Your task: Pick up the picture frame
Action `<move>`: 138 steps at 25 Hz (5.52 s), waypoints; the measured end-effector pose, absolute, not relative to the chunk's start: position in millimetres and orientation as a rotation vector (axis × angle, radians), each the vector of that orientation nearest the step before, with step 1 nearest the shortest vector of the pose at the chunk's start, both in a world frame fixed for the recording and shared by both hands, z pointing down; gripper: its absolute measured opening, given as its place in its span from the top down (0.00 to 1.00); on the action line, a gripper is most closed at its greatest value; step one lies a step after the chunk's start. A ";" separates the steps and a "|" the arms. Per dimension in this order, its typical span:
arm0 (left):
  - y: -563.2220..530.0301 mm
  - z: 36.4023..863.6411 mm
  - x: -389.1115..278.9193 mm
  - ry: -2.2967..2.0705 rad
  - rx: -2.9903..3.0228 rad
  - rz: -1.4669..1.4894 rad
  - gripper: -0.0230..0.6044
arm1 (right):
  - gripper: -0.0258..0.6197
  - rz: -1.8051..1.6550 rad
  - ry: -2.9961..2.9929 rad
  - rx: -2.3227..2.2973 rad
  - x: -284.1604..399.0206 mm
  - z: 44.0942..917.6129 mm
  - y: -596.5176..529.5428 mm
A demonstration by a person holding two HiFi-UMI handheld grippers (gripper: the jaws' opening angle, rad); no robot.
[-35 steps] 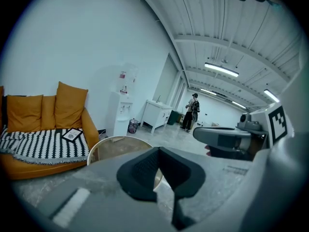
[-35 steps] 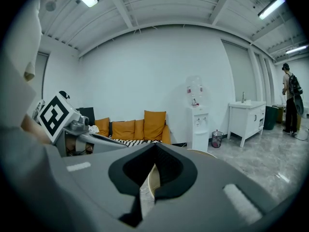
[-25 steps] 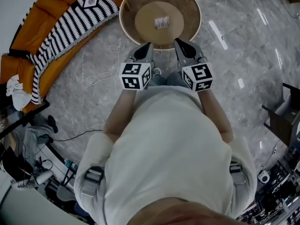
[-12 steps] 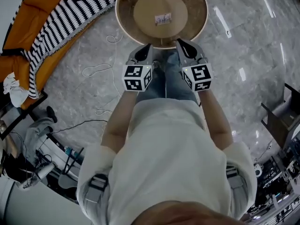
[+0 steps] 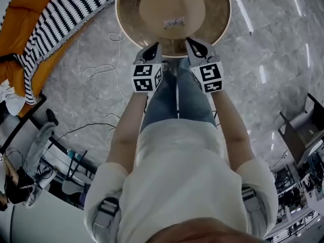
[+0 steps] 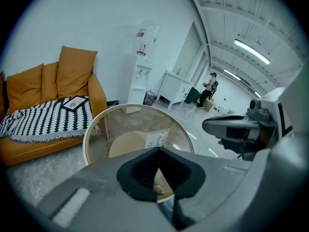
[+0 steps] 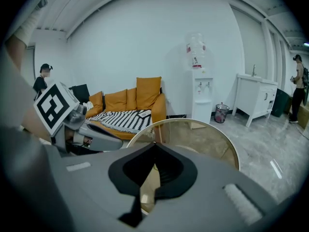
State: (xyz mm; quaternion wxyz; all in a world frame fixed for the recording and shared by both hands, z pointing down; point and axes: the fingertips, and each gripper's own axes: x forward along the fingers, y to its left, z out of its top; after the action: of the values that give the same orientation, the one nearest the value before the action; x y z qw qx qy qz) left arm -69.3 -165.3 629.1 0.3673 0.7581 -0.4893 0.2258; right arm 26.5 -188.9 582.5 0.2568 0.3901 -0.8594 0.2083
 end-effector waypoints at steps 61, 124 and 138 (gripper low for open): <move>-210.1 760.8 -40.6 -1.116 2.040 0.829 0.72 | 0.74 0.487 -2.183 0.827 21.1 746.0 -226.6; -64.3 450.1 -59.2 -1.137 2.395 0.618 0.73 | 0.75 0.203 -2.334 1.178 3.7 428.5 -62.8; -68.5 448.9 -62.3 -1.141 2.402 0.606 0.73 | 0.75 0.202 -2.339 1.183 0.5 427.5 -66.8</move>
State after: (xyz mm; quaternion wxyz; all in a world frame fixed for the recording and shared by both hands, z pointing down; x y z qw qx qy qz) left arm -62.3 -68.5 448.9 0.2054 0.8619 -0.4094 0.2174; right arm 0.5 -66.8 427.5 0.2536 0.4352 -0.8607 0.0744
